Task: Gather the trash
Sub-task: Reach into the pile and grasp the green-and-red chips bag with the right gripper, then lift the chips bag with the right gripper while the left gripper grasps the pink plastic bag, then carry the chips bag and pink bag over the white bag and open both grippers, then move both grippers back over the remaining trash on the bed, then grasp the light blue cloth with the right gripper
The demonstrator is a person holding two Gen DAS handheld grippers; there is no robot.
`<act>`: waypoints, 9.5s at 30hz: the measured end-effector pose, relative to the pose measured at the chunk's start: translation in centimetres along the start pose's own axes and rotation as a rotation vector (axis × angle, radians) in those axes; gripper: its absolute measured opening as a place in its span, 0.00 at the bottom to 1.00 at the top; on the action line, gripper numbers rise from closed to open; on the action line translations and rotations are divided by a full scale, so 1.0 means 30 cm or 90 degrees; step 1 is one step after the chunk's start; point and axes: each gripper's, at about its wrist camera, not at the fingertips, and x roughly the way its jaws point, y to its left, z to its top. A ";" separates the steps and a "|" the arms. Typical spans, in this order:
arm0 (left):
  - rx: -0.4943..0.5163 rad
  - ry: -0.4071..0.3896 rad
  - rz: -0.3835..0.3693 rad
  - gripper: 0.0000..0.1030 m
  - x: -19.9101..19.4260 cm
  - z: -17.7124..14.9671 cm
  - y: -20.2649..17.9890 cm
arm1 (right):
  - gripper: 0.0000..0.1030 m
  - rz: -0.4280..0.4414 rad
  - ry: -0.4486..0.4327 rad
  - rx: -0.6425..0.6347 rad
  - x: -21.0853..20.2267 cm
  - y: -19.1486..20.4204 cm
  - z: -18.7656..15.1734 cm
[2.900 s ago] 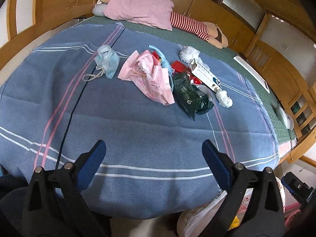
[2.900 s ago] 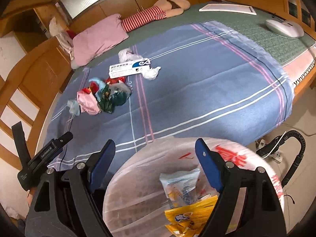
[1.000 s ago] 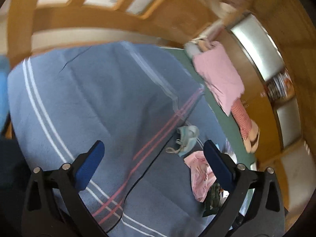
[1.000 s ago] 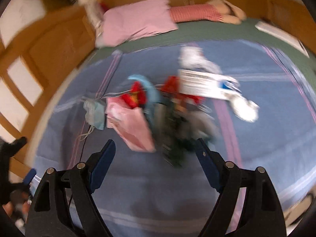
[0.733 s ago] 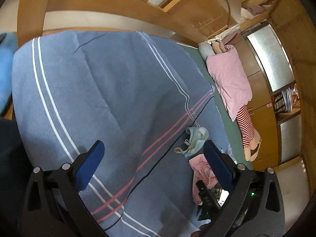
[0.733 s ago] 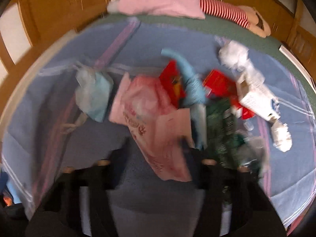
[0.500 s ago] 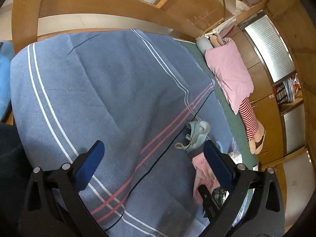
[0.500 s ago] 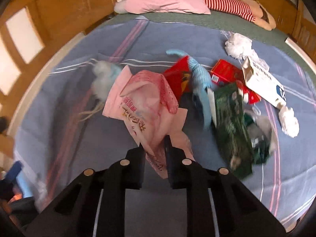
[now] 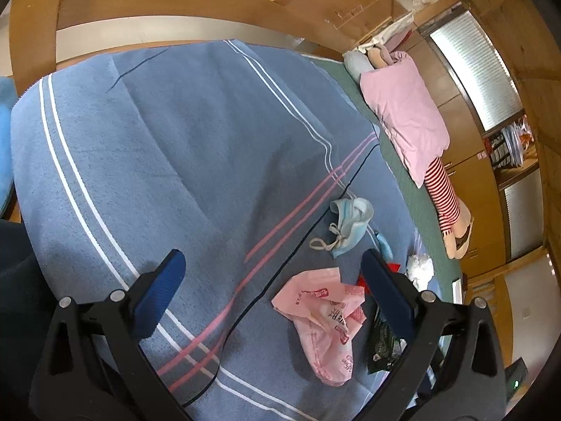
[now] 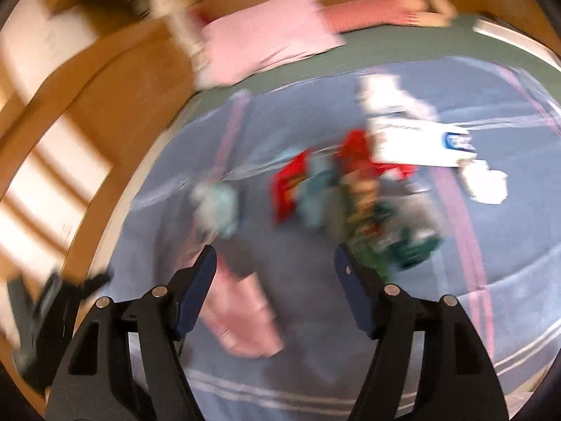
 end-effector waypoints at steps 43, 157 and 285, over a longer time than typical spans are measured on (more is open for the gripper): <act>0.115 0.080 0.032 0.97 0.080 -0.062 -0.083 | 0.08 -0.049 0.118 -0.040 -0.005 -0.034 -0.249; 0.841 0.477 -0.553 0.32 -0.258 -1.027 -0.355 | 0.75 -0.086 -0.185 0.194 -0.850 -0.618 -0.466; 0.230 0.177 0.035 0.92 0.135 -0.017 -0.139 | 0.27 -0.096 0.049 -0.119 0.080 0.011 -0.008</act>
